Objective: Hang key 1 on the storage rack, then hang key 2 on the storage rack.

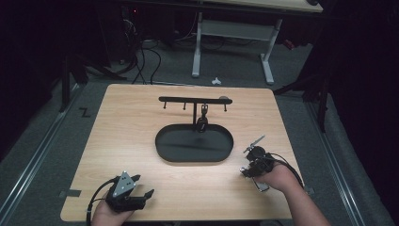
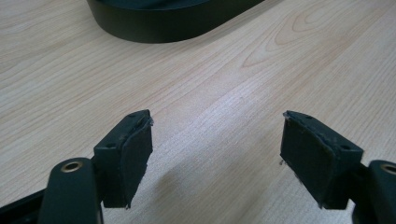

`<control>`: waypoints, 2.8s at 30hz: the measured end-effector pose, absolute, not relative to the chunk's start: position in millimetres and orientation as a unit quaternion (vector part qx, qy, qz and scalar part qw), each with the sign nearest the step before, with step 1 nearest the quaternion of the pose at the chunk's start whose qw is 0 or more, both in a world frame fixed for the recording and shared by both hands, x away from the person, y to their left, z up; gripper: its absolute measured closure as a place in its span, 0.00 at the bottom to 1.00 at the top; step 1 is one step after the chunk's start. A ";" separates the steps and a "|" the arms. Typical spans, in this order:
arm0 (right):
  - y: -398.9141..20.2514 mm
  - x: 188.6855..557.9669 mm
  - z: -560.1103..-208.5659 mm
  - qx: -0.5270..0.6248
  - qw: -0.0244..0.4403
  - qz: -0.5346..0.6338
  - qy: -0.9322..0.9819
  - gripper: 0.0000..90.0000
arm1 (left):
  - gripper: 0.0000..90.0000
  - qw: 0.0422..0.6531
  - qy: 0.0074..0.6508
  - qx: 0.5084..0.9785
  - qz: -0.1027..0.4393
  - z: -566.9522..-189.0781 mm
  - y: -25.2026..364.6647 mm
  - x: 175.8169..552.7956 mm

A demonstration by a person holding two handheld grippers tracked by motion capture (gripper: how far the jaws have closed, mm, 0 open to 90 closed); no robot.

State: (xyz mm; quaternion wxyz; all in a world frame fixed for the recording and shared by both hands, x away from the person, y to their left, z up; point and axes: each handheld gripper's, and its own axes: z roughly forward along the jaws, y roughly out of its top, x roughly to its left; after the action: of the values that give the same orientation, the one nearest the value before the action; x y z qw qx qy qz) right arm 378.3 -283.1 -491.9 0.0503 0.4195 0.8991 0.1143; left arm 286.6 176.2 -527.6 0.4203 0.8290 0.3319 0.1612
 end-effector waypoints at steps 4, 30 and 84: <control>-284.3 368.7 -490.0 0.412 0.053 0.107 0.903 0.84 | 0.28 0.420 0.329 0.830 0.161 -526.7 176.0 286.4; -277.4 363.1 -443.5 0.432 0.081 0.169 0.882 0.95 | 0.28 0.422 0.329 0.830 0.157 -526.6 175.3 285.5; -236.1 419.9 -342.8 0.416 0.149 0.239 0.865 0.95 | 0.28 0.432 0.321 0.828 0.158 -526.0 177.9 284.2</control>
State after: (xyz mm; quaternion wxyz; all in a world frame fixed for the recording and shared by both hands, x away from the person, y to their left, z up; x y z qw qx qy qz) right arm 419.9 -236.1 -342.8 0.1487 0.4164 0.8646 0.2385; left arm 284.2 177.9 -526.0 0.4319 0.8280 0.3208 0.1581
